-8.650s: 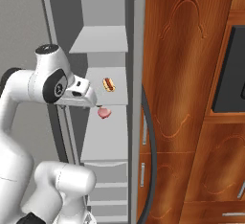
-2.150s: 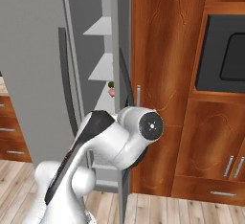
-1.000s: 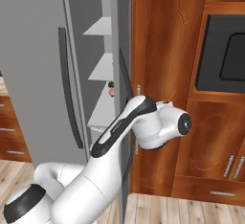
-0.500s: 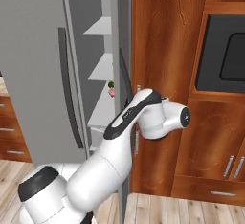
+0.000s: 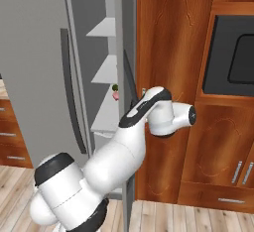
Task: Store the hot dog in the freezer for long-term storage. Close the freezer door after placing the cooked food.
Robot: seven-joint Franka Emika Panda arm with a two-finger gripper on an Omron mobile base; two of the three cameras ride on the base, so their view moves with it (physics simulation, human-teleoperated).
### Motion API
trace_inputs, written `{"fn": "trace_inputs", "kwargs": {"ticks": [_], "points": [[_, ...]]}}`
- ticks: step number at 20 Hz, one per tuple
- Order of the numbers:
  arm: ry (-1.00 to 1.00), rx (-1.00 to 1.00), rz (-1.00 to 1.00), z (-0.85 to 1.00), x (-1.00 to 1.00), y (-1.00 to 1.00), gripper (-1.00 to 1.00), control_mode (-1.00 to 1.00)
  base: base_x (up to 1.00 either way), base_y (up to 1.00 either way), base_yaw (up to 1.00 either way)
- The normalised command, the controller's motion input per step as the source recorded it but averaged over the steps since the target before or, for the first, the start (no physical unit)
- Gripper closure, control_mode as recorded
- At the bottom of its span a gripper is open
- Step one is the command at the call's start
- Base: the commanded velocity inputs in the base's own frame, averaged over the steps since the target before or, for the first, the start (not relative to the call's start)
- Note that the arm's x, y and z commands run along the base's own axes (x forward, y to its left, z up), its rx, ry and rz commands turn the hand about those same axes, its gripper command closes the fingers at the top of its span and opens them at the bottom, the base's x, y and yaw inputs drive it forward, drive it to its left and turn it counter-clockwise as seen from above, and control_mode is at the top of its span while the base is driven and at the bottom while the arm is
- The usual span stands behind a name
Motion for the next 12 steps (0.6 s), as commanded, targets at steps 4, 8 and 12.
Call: {"fn": "trace_inputs", "kwargs": {"ticks": [4,8,12], "points": [[0.00,0.00,0.11,-0.04,0.03,0.44,-1.00,-1.00,0.00,0.00,0.00],[0.00,-0.06,0.03,0.00,0.00,0.88,-1.00,-1.00,0.00,0.00,0.00],[0.00,-0.12,0.00,0.00,0.00,1.00,-1.00,-1.00,0.00,0.00,0.00]]}}
